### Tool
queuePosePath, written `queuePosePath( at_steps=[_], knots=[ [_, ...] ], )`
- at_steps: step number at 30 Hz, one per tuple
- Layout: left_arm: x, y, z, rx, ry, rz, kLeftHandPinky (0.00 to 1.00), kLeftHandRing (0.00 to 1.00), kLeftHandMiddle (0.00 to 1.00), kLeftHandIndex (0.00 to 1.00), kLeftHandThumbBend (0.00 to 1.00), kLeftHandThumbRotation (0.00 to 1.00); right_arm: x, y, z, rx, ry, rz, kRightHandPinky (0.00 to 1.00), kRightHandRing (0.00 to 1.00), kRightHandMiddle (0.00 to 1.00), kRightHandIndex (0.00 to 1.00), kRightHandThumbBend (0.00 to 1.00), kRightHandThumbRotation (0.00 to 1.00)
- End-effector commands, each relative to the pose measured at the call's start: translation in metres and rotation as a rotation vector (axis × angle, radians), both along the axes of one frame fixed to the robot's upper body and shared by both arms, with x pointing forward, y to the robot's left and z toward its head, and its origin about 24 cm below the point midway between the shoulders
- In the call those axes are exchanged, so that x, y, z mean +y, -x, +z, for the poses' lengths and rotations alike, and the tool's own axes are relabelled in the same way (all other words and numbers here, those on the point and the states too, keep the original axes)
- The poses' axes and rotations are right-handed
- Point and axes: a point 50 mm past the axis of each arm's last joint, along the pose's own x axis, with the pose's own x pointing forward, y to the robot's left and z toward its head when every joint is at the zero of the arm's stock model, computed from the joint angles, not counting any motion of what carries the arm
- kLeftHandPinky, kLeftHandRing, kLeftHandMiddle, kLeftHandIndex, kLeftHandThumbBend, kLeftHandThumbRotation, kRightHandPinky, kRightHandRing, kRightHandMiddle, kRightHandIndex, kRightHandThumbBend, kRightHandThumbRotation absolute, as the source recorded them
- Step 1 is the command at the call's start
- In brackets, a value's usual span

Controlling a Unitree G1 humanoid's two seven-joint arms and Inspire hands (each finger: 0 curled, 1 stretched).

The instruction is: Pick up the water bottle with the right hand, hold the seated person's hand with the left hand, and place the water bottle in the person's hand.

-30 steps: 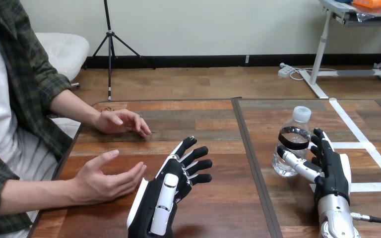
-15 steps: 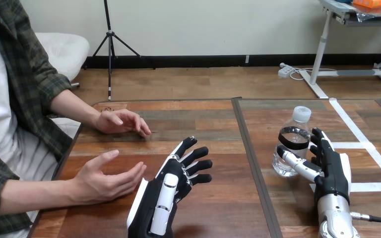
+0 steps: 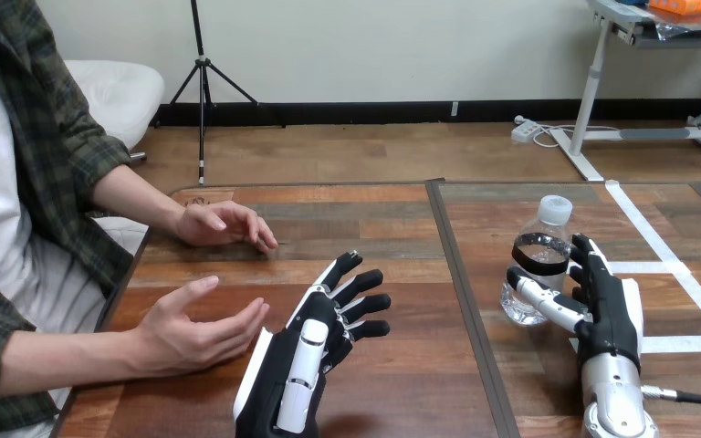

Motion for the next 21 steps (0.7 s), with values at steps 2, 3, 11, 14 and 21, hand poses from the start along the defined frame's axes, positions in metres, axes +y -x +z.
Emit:
queuePosePath(
  at_steps=[2,3,11,14,21],
  knots=[
    [-0.0119,-0.0101,0.0184,-0.091,0.06,0.017,0.71,0.79,0.84,0.9,0.47,1.0,0.0125,-0.0317,0.0324,-0.102,0.019,0.047,0.92,0.94,0.95,0.94,0.64,0.0],
    [-0.0119,-0.0101,0.0184,-0.091,0.06,0.018,0.71,0.79,0.84,0.9,0.47,1.0,0.0129,-0.0321,0.0326,-0.101,0.017,0.047,0.93,0.94,0.95,0.94,0.64,0.0],
    [-0.0116,-0.009,0.0177,-0.089,0.061,0.022,0.71,0.79,0.83,0.89,0.46,1.0,0.0158,-0.0355,0.0339,-0.093,0.012,0.05,0.91,0.93,0.94,0.93,0.64,0.0],
    [-0.0115,-0.0087,0.0176,-0.09,0.061,0.023,0.71,0.79,0.83,0.89,0.46,1.0,0.0167,-0.0366,0.0344,-0.089,0.021,0.052,0.91,0.92,0.94,0.93,0.65,0.0],
    [-0.0115,-0.0081,0.0173,-0.09,0.06,0.028,0.71,0.79,0.83,0.89,0.46,1.0,0.0181,-0.0395,0.0357,-0.076,0.038,0.059,0.9,0.92,0.93,0.91,0.67,0.0]
  ],
)
